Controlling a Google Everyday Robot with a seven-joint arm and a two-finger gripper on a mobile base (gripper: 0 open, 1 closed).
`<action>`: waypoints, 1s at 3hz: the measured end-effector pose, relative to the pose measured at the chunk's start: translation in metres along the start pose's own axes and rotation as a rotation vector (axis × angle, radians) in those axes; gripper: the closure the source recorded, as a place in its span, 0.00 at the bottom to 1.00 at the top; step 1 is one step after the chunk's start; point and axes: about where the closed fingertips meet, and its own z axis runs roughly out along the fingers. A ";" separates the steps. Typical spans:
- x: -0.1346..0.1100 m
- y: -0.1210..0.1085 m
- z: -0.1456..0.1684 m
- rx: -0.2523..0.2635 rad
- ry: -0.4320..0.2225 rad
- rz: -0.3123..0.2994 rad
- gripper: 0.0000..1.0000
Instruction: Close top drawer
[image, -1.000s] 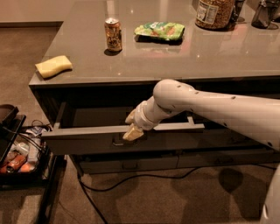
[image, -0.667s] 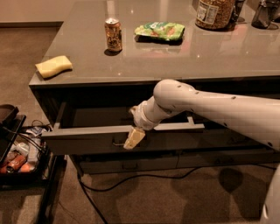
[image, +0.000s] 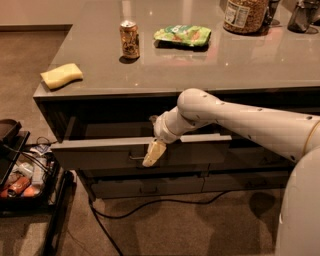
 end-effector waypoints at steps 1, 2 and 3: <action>0.000 0.000 0.001 0.000 -0.003 0.002 0.00; -0.001 -0.005 0.008 0.013 -0.007 0.001 0.00; -0.004 -0.016 0.013 0.031 -0.025 0.000 0.00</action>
Offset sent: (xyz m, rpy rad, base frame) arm 0.0162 0.0069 -0.0047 0.0121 -0.0314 -0.0226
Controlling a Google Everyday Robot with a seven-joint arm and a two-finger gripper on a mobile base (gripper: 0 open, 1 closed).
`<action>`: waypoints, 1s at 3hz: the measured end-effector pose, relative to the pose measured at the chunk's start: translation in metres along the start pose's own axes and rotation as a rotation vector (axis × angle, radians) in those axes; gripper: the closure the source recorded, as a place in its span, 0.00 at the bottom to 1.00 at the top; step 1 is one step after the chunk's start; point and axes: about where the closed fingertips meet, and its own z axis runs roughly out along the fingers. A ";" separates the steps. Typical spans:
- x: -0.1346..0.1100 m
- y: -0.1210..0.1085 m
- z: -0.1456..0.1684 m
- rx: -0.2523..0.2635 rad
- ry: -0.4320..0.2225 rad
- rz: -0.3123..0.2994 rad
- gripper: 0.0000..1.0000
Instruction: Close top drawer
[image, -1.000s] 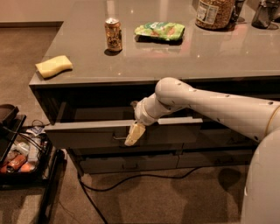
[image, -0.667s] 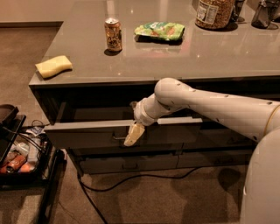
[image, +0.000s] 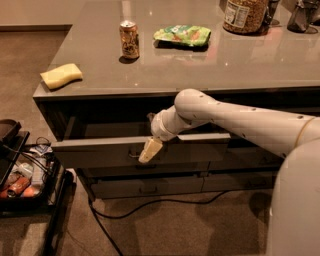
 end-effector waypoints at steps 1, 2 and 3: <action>0.000 -0.023 0.006 0.020 -0.015 0.010 0.00; 0.004 -0.037 0.015 0.027 -0.017 0.031 0.00; 0.000 -0.048 0.015 0.049 -0.009 0.021 0.00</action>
Offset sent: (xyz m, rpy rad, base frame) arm 0.0548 0.0002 -0.0017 0.0330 -0.0213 -0.0418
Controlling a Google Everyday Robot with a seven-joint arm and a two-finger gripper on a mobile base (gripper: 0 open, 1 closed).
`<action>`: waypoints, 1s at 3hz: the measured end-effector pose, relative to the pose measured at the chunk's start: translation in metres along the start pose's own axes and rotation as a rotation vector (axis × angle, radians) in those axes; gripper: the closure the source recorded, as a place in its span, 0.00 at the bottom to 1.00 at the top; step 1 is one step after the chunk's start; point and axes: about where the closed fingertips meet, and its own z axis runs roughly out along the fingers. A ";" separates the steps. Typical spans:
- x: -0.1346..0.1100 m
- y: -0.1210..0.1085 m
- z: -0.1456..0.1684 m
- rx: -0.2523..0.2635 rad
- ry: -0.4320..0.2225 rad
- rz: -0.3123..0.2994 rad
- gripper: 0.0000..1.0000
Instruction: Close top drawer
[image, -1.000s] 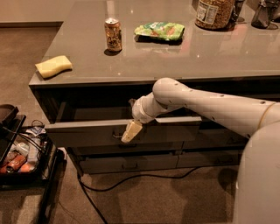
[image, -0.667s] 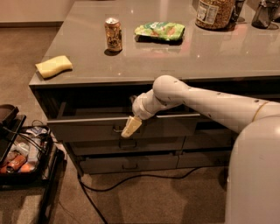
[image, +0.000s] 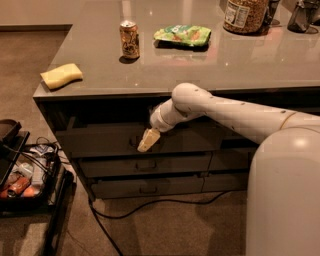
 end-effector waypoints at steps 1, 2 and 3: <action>-0.004 -0.011 0.001 0.023 0.008 -0.010 0.00; -0.021 -0.020 -0.007 0.115 0.062 -0.054 0.00; -0.028 -0.019 -0.015 0.190 0.106 -0.096 0.00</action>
Offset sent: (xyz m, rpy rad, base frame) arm 0.0155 0.0070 0.0291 -0.1820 -0.3316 -0.2011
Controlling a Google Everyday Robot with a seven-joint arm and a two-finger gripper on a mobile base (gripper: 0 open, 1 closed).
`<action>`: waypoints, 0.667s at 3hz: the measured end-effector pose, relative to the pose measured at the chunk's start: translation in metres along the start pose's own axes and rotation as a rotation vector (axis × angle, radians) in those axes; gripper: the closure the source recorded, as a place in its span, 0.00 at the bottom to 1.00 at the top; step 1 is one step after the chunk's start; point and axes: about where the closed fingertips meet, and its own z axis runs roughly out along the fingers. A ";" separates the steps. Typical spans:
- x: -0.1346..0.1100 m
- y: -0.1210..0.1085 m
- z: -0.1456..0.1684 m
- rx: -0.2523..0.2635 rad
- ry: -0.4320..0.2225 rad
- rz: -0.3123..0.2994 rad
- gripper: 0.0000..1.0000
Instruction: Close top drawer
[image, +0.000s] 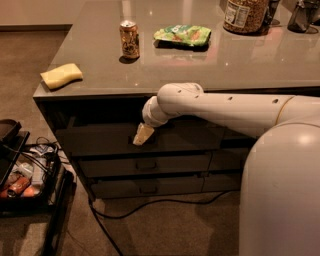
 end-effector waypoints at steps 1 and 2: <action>0.000 0.000 0.000 0.000 0.000 0.000 0.00; 0.004 0.002 -0.001 -0.045 -0.052 0.066 0.00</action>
Offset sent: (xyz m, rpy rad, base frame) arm -0.0007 -0.0126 0.0019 0.1596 0.1189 -0.0160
